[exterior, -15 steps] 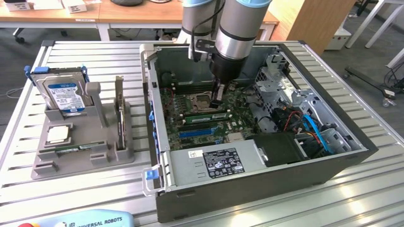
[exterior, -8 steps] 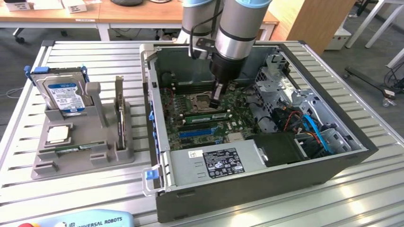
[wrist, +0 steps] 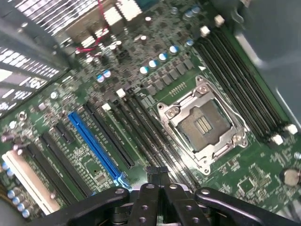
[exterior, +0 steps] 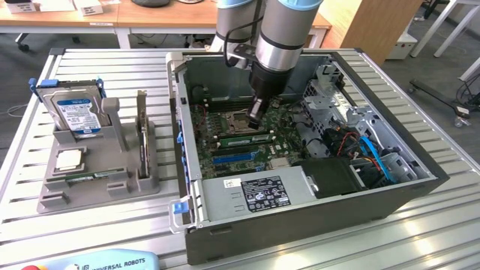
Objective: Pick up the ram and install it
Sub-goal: 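Press down the ram until it locks into place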
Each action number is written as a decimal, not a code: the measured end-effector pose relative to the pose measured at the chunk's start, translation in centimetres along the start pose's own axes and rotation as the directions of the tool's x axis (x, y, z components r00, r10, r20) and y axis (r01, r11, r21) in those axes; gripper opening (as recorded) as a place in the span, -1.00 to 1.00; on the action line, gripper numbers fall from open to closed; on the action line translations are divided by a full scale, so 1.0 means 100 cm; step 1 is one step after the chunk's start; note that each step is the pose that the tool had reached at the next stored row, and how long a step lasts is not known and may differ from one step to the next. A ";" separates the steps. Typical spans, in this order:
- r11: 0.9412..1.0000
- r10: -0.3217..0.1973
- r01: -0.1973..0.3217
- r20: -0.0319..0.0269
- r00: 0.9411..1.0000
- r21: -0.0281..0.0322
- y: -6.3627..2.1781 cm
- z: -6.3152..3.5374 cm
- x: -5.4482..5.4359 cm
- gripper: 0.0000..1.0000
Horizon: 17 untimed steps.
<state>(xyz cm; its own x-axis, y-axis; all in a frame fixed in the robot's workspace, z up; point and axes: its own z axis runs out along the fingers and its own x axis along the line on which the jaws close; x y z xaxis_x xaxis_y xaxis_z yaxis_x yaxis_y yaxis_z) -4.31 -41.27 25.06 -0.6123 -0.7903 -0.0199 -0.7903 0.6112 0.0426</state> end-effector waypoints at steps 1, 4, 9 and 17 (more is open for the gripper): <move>1.000 0.018 -0.018 0.001 1.000 0.000 0.0000 0.0001 0.000 -0.80; 0.997 0.071 -0.071 0.003 0.997 0.001 0.0000 0.0003 0.000 -0.80; 0.988 0.157 -0.157 0.007 0.988 0.003 0.0000 0.0007 0.000 -0.80; 0.956 0.295 -0.295 0.013 0.955 0.004 -0.0001 0.0014 0.000 -0.80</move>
<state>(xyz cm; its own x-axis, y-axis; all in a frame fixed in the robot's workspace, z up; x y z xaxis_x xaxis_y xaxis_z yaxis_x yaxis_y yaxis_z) -4.30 -41.27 24.92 -0.8183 -0.5744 -0.0199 -0.5747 0.8173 0.0426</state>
